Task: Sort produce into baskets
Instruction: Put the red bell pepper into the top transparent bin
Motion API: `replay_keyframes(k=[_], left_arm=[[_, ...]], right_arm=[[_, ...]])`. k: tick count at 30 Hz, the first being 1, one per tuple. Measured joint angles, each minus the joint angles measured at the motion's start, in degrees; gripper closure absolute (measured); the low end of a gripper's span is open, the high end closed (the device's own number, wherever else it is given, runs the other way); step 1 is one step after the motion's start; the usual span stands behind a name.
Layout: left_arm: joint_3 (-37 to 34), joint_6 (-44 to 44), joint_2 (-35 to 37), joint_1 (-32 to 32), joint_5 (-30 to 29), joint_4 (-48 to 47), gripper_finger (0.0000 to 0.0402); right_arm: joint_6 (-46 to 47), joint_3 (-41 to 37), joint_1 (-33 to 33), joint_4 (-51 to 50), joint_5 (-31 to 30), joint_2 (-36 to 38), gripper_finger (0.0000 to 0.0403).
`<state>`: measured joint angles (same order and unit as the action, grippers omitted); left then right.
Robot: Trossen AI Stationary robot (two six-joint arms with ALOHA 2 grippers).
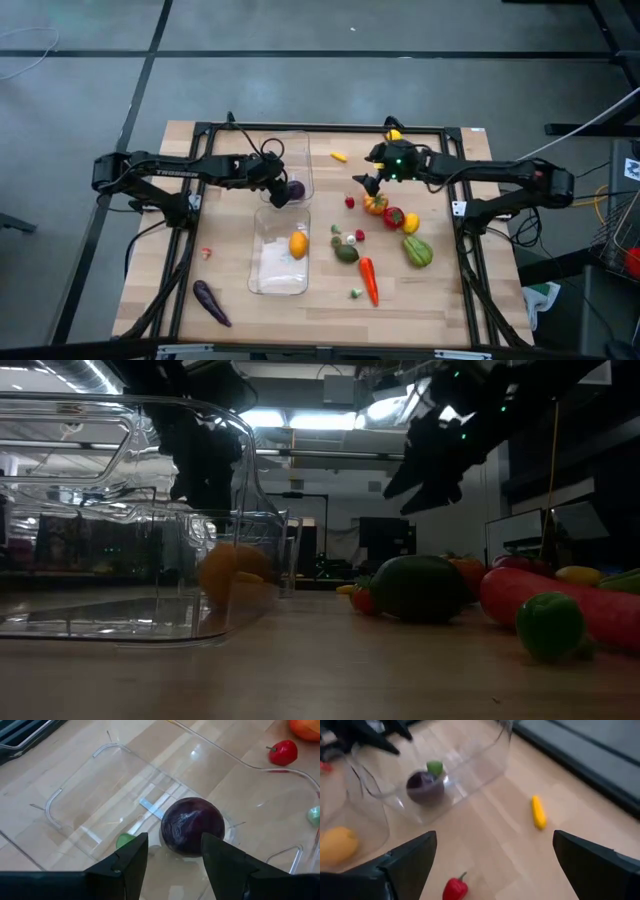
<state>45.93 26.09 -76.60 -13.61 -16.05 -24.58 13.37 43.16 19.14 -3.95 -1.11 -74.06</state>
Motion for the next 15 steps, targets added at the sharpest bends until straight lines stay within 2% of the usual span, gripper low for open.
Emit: replay_keyframes(k=[8,15], left_arm=[[0.00,0.06,0.02,0.00,0.00,-0.02,0.0221],[0.00,0.07,0.02,0.00,0.00,-0.02,0.0221]], right_arm=[[0.11,0.45,-0.02,1.09,2.71,-8.71,0.0008],[0.50,4.44,-0.02,0.45,9.69,-15.27,0.0008]])
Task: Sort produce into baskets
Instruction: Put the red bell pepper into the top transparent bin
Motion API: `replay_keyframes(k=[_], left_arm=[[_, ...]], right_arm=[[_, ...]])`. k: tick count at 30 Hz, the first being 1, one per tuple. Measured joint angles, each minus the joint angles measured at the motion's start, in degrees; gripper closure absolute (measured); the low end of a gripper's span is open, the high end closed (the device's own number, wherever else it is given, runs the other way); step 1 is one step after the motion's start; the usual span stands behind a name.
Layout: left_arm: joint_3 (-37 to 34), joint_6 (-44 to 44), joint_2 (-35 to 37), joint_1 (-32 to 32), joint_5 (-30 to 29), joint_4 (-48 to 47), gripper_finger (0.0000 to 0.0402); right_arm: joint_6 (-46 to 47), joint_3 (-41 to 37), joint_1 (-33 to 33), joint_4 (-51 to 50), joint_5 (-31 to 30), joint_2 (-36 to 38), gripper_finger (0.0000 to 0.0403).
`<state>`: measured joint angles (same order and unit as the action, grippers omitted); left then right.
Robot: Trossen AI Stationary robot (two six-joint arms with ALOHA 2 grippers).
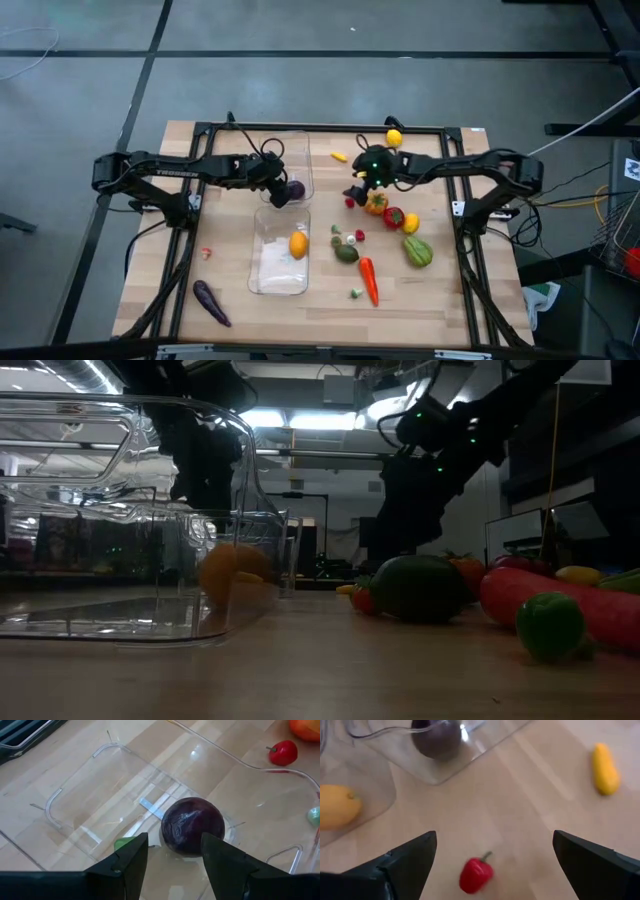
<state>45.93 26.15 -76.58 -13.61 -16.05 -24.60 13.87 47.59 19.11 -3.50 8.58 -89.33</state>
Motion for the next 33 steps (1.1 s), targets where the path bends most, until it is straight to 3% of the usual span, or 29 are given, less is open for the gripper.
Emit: replay_keyframes(k=[9,28,33], left_arm=[[0.00,0.01,0.00,-0.02,0.00,0.00,0.0222],[0.00,0.01,0.00,0.00,0.00,0.00,0.0222],[0.00,0.02,0.00,0.00,0.00,0.00,0.0222]], right_arm=[[0.00,5.07,-0.08,-10.36,0.04,-5.72,0.0008],[-0.03,5.14,-6.03,-10.04,-3.97,-11.00,0.0009],[-0.27,5.14,-5.98,-10.01,-5.99,-11.00,0.0042]])
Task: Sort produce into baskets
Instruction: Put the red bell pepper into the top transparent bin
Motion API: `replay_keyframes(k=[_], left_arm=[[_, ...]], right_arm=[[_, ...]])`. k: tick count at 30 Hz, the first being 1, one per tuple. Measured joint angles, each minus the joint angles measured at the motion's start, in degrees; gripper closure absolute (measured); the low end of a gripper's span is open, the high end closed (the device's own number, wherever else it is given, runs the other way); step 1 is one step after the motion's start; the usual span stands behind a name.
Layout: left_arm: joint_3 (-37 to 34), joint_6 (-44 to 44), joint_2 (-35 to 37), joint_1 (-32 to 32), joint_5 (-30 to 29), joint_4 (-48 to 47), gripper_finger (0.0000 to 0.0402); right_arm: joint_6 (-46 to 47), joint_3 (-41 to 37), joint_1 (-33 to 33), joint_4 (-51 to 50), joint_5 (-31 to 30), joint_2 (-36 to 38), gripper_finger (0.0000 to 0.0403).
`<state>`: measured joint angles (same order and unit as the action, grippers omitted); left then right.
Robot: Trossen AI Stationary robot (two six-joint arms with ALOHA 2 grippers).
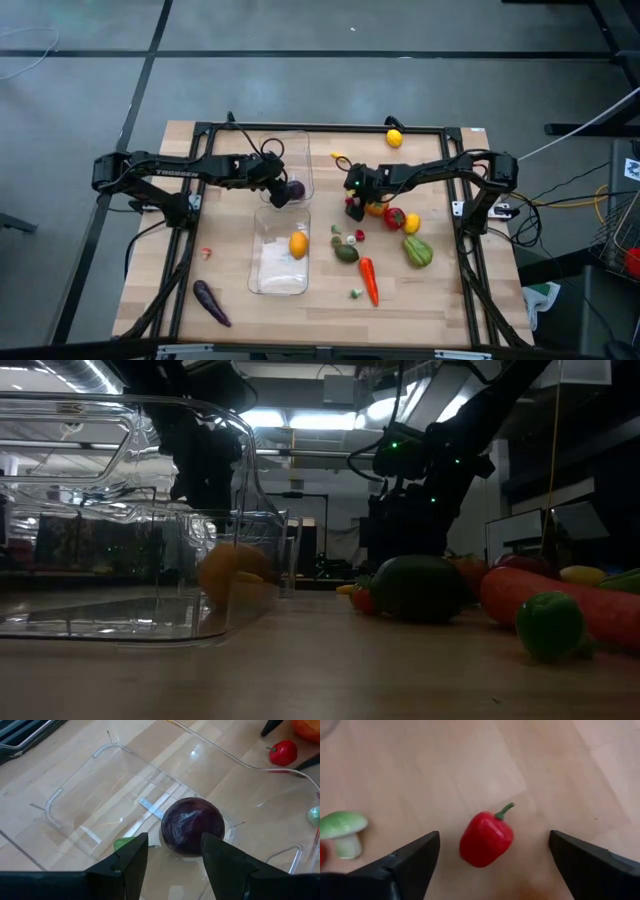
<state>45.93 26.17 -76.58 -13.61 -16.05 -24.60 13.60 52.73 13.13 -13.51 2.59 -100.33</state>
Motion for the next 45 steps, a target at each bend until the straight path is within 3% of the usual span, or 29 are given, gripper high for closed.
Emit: replay_keyframes(k=[10,18,33,45], left_arm=[[0.00,0.00,0.00,0.00,0.00,-0.01,0.0222],[0.00,0.00,0.00,0.00,0.00,-0.02,0.0222],[0.00,0.00,0.00,0.00,-0.01,-0.02,0.0222],[0.00,0.00,0.00,0.00,-0.02,0.00,0.0222]], right_arm=[[-0.36,0.00,-0.01,0.08,-0.64,0.00,0.0150],[-0.41,0.00,-0.01,0.54,-0.57,0.00,0.0202],[-3.78,5.03,-0.01,0.88,-0.48,0.02,0.0236],[-6.61,18.83,0.01,-5.79,-0.48,0.09,0.0237]])
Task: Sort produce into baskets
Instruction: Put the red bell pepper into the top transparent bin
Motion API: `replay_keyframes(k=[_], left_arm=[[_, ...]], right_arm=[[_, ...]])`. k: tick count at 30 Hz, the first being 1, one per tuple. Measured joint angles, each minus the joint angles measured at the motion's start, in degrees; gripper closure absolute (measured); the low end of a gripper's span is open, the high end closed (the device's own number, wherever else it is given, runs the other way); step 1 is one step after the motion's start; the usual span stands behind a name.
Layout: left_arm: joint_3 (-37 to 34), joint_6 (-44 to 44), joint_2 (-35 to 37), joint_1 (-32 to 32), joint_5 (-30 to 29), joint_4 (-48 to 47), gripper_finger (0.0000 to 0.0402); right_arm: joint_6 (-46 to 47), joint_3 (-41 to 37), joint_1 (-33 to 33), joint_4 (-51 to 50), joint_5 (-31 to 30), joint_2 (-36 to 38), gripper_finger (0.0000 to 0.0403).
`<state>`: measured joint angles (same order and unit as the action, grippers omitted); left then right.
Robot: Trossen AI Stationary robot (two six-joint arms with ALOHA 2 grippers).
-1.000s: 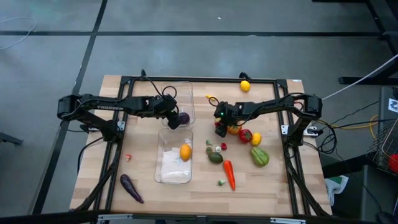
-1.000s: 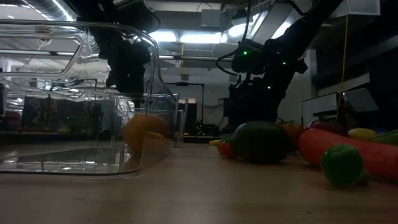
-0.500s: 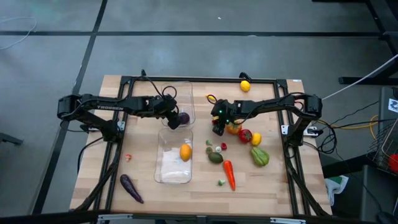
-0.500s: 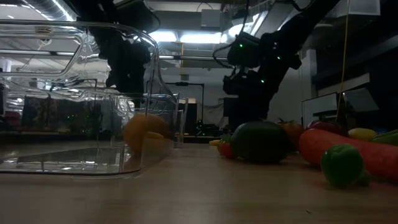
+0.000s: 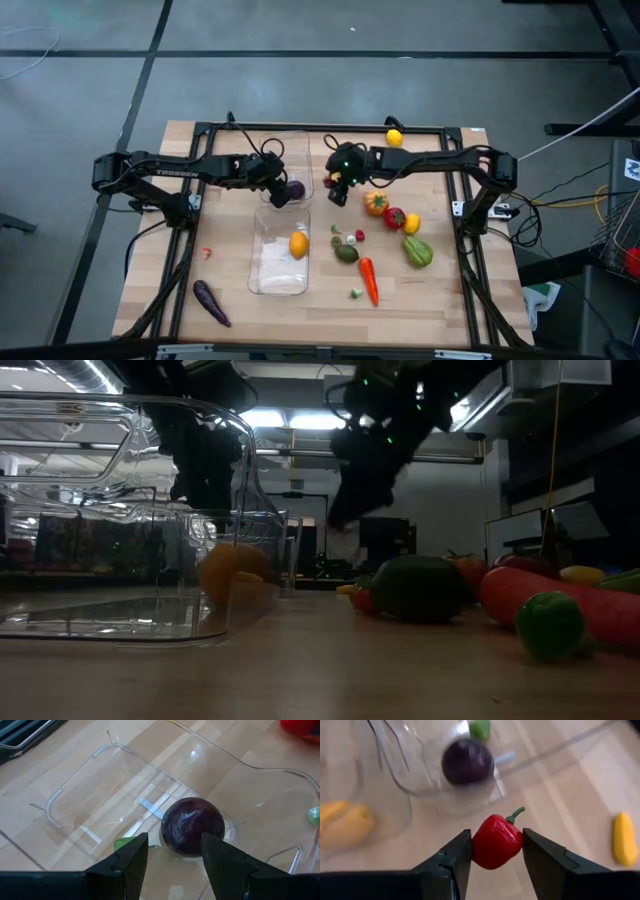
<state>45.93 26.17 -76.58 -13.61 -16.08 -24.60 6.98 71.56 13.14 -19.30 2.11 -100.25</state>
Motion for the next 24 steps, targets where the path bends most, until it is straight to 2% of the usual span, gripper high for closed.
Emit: replay_keyframes(k=[5,12,20,24], left_arm=[[0.00,0.00,0.00,0.00,0.00,0.00,0.0222],[0.00,0.00,0.01,0.00,-0.02,0.00,0.0222],[0.02,0.00,0.02,0.00,-0.04,-0.03,0.0222],[0.02,0.00,0.02,0.00,-0.04,-0.02,0.0222]], right_arm=[[-0.61,3.83,-0.01,0.13,0.02,0.02,0.0237],[-4.29,3.74,-0.06,5.59,0.13,-0.48,0.0237],[-4.40,3.70,-0.06,12.27,7.41,-5.23,0.0237],[-4.39,3.70,-0.04,13.25,8.07,-7.36,0.0237]])
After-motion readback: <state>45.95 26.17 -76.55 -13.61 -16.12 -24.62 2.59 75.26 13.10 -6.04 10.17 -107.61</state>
